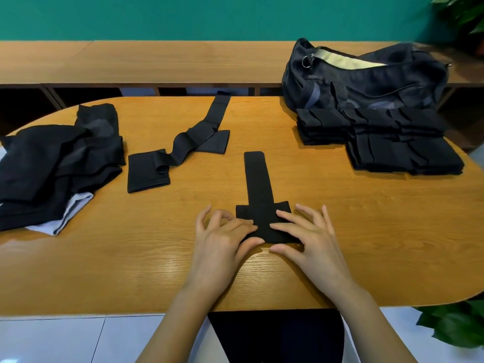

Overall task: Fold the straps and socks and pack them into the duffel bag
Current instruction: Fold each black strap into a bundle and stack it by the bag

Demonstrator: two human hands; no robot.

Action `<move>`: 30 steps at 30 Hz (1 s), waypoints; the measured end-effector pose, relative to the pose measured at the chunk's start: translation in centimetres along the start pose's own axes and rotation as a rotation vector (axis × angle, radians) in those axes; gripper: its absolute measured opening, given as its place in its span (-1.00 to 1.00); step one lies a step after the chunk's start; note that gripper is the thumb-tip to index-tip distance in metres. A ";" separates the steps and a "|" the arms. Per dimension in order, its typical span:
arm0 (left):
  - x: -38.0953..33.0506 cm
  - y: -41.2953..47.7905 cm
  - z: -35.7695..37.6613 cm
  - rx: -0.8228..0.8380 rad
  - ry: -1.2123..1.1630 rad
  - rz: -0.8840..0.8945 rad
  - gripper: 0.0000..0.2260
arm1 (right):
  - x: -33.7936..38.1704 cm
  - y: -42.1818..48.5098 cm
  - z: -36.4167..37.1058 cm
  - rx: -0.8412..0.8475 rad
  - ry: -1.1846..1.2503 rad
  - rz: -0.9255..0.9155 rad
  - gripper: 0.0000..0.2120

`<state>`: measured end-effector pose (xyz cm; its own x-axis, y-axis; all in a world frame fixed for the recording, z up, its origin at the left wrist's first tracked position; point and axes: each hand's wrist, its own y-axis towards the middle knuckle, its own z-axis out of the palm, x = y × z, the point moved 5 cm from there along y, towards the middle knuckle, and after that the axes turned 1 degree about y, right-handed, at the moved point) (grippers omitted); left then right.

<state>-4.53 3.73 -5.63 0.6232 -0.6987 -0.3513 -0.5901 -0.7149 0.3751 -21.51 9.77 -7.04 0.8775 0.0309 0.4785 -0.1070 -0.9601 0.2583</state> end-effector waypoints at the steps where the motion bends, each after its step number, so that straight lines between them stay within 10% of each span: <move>1: 0.0 0.0 0.0 -0.010 -0.009 -0.011 -0.60 | 0.1 0.0 -0.1 -0.016 0.002 0.002 -0.53; 30: 0.6 0.7 0.7 -0.038 -0.208 -0.214 -0.56 | 0.3 0.9 0.1 -0.019 0.126 0.120 -0.80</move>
<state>-4.96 2.81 -6.16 0.6102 -0.5255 -0.5929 -0.4349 -0.8477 0.3037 -21.33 8.85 -6.72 0.7927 -0.0475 0.6078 -0.2170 -0.9536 0.2085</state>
